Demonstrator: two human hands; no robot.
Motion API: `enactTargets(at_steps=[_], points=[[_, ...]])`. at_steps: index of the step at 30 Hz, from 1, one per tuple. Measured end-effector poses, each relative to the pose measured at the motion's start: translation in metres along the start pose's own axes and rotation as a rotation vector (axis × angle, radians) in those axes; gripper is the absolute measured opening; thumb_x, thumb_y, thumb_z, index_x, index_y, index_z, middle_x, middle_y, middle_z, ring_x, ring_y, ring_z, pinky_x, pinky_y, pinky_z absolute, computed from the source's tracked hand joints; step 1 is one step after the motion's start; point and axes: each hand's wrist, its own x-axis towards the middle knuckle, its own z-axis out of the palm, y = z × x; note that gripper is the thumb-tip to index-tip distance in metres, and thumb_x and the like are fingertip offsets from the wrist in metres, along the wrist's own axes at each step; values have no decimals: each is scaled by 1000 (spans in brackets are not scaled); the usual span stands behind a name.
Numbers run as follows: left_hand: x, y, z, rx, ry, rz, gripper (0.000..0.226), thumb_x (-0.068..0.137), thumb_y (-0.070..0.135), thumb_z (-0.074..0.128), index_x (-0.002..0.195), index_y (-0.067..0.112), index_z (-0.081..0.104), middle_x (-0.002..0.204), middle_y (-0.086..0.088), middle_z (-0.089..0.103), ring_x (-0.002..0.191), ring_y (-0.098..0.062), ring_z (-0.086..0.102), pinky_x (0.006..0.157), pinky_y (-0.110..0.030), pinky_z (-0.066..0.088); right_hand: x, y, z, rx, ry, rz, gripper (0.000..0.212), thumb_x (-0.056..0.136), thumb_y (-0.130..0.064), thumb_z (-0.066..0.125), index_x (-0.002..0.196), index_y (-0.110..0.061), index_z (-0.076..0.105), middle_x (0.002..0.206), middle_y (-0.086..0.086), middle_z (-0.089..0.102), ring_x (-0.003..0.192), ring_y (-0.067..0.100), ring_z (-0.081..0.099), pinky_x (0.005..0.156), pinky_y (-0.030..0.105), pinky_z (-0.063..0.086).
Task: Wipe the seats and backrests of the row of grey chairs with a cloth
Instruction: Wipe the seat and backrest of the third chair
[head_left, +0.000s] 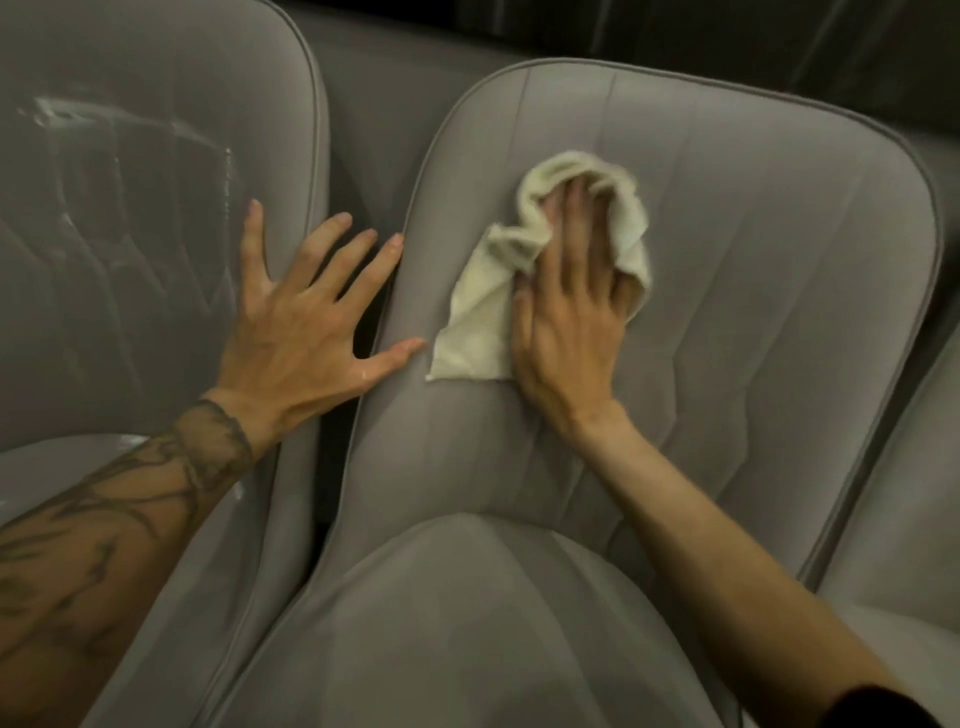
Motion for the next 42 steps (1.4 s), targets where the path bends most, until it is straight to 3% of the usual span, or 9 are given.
enactTargets(at_steps=[4,11,16,22,25,28,34,39,42], points=[[0,-1,-2,-7,-6,-3,91,98,80,36,166,20,29,157,-10,50,153,-30,36,124,-75,4,-46,-2,-6,-22,-212,-212,70,104,-37,46,164,-20,17,173,5,15,160,18,13,113,45,38],[0,0,-4,-8,-13,-1,90,99,79,34,166,20,29,155,-10,51,153,-31,37,124,-75,4,52,7,-14,-42,128,19,62,106,-35,39,163,-14,23,171,9,21,158,11,2,121,26,8],[0,-1,-4,-18,-19,4,91,98,79,34,167,20,27,156,-11,50,153,-32,36,124,-74,2,-10,-13,-8,15,-141,-170,67,104,-33,45,164,-16,21,173,7,17,161,21,12,119,44,32],[0,0,-3,-8,-17,-1,90,98,78,35,166,19,30,155,-10,51,153,-31,37,123,-76,5,48,-13,-5,57,76,-81,64,105,-32,43,163,-13,23,171,6,21,160,20,17,121,37,24],[0,0,-2,9,-17,10,89,98,77,34,166,19,29,155,-8,51,153,-29,37,123,-76,5,14,-36,4,141,-2,-54,66,106,-32,43,164,-14,20,173,6,15,161,19,11,119,39,26],[0,1,-4,-11,-10,4,80,102,67,35,166,21,28,155,-8,52,153,-29,38,123,-75,5,-4,-26,-3,80,-95,-224,63,105,-33,42,163,-14,25,172,6,22,160,20,16,112,40,34],[1,3,-6,-19,0,-11,62,108,50,37,159,17,41,152,-8,56,151,-29,40,121,-78,10,56,-33,2,80,49,-138,61,107,-36,36,163,-14,26,170,5,25,159,19,19,121,38,23],[0,2,-2,-9,0,-22,55,111,38,37,163,20,36,154,-5,54,152,-28,39,122,-76,10,-63,-62,21,290,-125,-150,66,103,-31,38,164,-16,20,173,5,14,161,18,6,101,44,37],[0,2,-1,3,9,-28,56,110,31,36,164,22,32,153,-3,53,151,-26,39,123,-75,9,-146,-77,18,306,-296,-213,78,99,-32,41,165,-24,1,173,2,7,161,14,0,97,44,43]])
